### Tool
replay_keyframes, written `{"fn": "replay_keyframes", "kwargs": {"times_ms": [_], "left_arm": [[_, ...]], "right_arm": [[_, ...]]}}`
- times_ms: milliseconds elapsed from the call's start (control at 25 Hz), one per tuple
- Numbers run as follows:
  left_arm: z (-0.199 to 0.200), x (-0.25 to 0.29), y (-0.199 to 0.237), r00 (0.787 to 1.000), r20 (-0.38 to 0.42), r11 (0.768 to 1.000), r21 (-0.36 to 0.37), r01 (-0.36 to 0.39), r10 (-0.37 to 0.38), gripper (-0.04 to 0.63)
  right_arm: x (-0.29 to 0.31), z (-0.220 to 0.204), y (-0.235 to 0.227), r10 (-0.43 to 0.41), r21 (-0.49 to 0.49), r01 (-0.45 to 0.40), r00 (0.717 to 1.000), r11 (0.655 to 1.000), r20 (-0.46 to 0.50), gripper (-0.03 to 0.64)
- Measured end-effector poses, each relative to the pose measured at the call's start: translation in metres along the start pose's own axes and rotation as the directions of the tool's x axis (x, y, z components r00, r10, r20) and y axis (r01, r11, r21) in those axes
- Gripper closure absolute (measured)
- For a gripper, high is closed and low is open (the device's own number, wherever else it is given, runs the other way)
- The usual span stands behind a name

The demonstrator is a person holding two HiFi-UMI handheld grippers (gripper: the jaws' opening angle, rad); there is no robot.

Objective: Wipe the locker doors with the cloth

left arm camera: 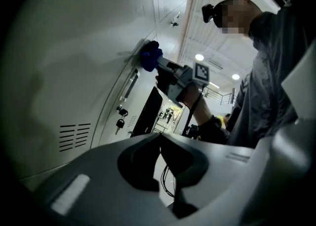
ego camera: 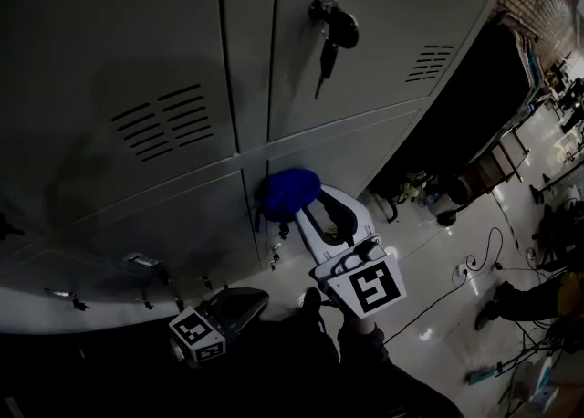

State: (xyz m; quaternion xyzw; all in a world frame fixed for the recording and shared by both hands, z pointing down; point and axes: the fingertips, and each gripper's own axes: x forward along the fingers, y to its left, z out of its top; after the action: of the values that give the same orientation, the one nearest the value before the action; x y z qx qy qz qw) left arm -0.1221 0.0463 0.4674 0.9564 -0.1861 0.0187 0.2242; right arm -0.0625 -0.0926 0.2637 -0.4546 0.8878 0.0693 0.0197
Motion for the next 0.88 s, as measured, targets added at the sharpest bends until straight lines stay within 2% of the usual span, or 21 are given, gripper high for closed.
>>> {"fn": "replay_keyframes", "kwargs": {"times_ms": [240,600,880], "left_arm": [[0.007,0.036,-0.002,1.0,0.009,1.0,-0.005,-0.006,0.006,0.595],[0.014,0.109,-0.015,1.0,0.007,1.0,-0.001,0.012,-0.012,0.595],[0.018,0.159,-0.019,1.0,0.026,1.0,-0.002,0.005,-0.005,0.595]], "right_arm": [[-0.006,-0.005,-0.028,0.031,-0.005,-0.031,0.999,1.0,-0.012,0.489],[-0.029,-0.017,-0.101,0.004,-0.023,-0.005,0.999,1.0,-0.043,0.489],[-0.042,-0.022,-0.144,0.016,-0.031,-0.017,0.999,0.999,-0.045,0.489]]}}
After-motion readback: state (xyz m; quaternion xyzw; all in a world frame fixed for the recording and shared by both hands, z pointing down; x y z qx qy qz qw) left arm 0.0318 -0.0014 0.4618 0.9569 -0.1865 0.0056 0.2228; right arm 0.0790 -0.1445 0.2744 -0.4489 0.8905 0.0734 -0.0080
